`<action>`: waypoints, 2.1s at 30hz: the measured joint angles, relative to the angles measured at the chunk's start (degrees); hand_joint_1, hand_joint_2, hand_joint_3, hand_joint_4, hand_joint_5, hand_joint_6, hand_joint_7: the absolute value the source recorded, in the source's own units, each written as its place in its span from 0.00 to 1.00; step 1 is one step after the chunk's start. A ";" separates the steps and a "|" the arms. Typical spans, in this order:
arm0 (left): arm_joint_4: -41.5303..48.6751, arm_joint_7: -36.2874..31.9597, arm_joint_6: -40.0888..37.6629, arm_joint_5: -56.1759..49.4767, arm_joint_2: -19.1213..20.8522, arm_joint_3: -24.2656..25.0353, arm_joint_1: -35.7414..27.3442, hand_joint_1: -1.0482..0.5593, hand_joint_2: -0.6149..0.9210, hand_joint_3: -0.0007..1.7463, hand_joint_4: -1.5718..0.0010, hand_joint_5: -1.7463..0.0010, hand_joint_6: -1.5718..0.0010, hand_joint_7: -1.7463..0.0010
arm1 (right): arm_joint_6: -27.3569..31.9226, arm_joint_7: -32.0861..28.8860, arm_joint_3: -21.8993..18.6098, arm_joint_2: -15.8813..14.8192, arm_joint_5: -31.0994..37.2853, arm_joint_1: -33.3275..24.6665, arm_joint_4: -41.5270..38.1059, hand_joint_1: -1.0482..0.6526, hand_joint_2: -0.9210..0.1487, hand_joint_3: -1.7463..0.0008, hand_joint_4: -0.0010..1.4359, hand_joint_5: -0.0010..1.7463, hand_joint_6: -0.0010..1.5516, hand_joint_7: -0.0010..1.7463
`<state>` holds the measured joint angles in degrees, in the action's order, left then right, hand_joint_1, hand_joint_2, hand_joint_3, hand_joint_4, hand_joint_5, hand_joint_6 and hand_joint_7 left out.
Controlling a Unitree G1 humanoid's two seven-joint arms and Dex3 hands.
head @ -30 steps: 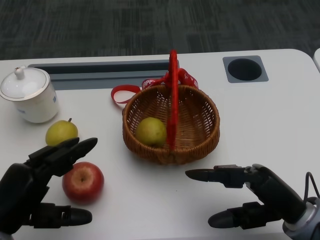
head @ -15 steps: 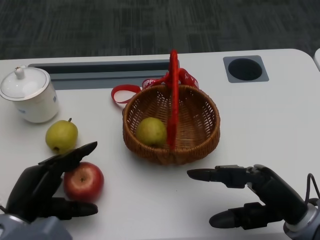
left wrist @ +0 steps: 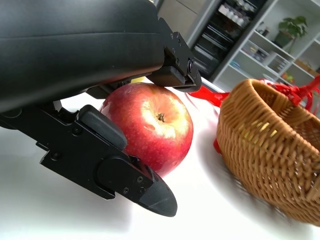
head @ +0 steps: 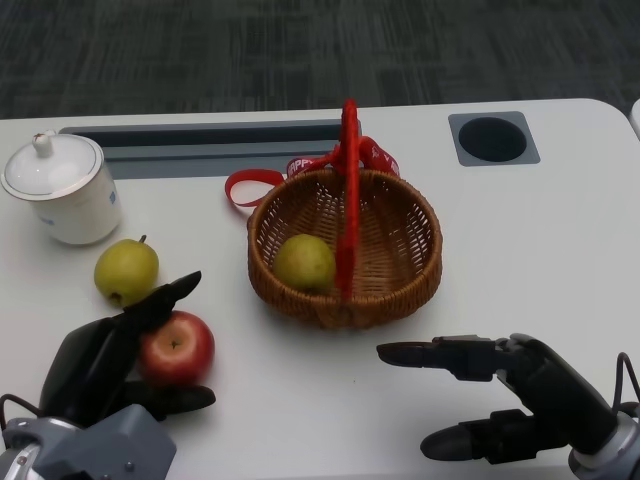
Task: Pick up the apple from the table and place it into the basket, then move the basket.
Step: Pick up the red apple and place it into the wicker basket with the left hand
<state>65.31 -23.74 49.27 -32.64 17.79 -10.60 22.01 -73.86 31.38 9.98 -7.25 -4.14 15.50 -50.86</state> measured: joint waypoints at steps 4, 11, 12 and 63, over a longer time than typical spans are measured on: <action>-0.69 -0.97 -2.16 0.66 -0.13 -1.43 0.02 0.38 0.88 0.00 0.47 0.96 0.53 0.97 | -0.03 0.06 0.07 -0.01 -0.61 -0.12 0.48 0.34 0.05 1.00 0.53 0.00 0.44 0.00; -4.38 -0.95 -0.76 7.45 -2.00 0.67 -3.83 0.60 0.93 0.01 0.25 0.96 0.31 0.96 | 0.13 0.40 0.21 -0.04 -1.34 -0.61 1.57 0.34 0.03 1.00 0.53 0.00 0.44 0.00; -5.24 -1.02 -0.37 8.02 -2.23 1.02 -4.54 0.61 0.93 0.00 0.25 0.96 0.31 0.97 | 0.19 0.42 0.21 -0.04 -1.36 -0.62 1.64 0.34 0.03 1.00 0.53 0.00 0.44 0.00; -37.79 14.16 5.19 22.16 -14.18 9.03 -2.93 0.60 0.91 0.00 0.19 0.98 0.25 0.99 | 1.60 -0.16 0.29 0.09 0.48 -1.09 2.40 0.32 0.00 0.98 0.55 0.00 0.45 0.00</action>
<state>27.52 -9.57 54.46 -10.48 3.61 -1.57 19.08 -72.27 31.21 10.27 -7.16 -3.66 14.42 -48.47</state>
